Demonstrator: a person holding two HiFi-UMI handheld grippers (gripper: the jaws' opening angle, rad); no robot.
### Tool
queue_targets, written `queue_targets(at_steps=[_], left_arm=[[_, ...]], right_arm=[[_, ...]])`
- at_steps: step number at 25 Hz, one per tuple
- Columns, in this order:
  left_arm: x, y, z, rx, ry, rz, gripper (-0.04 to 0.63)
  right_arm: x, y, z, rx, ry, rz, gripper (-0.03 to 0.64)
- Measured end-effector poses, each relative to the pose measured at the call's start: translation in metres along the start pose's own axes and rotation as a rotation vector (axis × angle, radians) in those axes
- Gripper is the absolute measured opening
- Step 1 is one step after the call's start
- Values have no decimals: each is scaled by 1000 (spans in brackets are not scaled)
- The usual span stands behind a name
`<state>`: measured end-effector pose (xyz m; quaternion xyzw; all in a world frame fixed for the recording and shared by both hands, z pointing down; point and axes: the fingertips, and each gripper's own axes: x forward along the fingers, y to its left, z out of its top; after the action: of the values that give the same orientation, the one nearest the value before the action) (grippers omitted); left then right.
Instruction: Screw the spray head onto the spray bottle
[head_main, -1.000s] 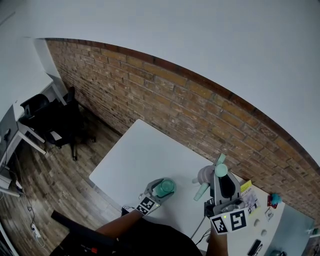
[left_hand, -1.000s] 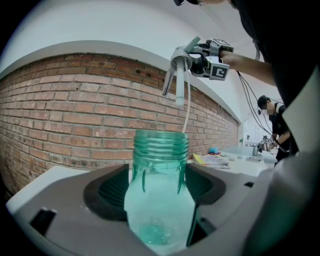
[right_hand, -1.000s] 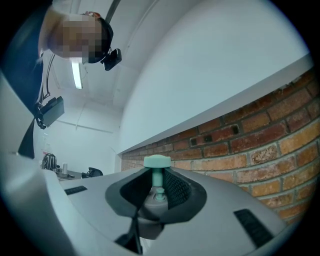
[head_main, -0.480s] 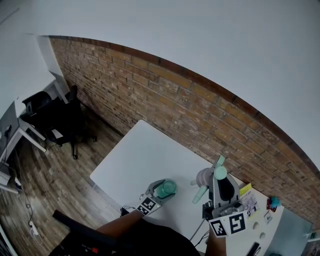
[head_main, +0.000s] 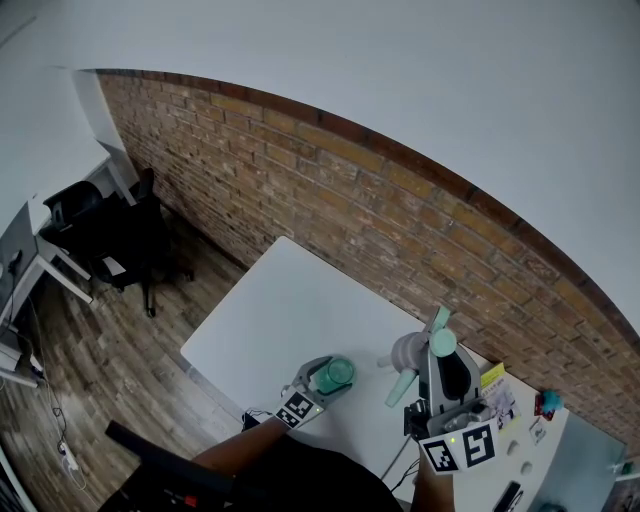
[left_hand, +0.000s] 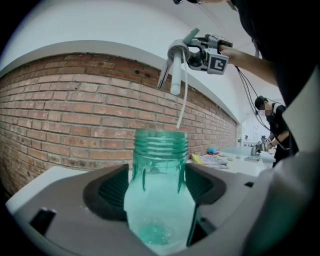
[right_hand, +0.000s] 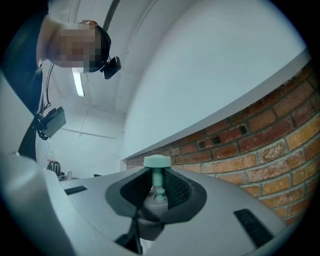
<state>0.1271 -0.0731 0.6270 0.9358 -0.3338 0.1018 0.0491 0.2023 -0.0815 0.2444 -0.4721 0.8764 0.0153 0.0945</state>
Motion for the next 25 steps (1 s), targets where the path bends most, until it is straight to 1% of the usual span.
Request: queue_targets(at_steps=[16,25], left_arm=[[0,-2,-1,8,0,-22,336],[-1,-2,-2,6,1,-33,337]], right_arm=[[7,20,2,-8,0,35,67],[11,25,-4,-4,10,37,67]])
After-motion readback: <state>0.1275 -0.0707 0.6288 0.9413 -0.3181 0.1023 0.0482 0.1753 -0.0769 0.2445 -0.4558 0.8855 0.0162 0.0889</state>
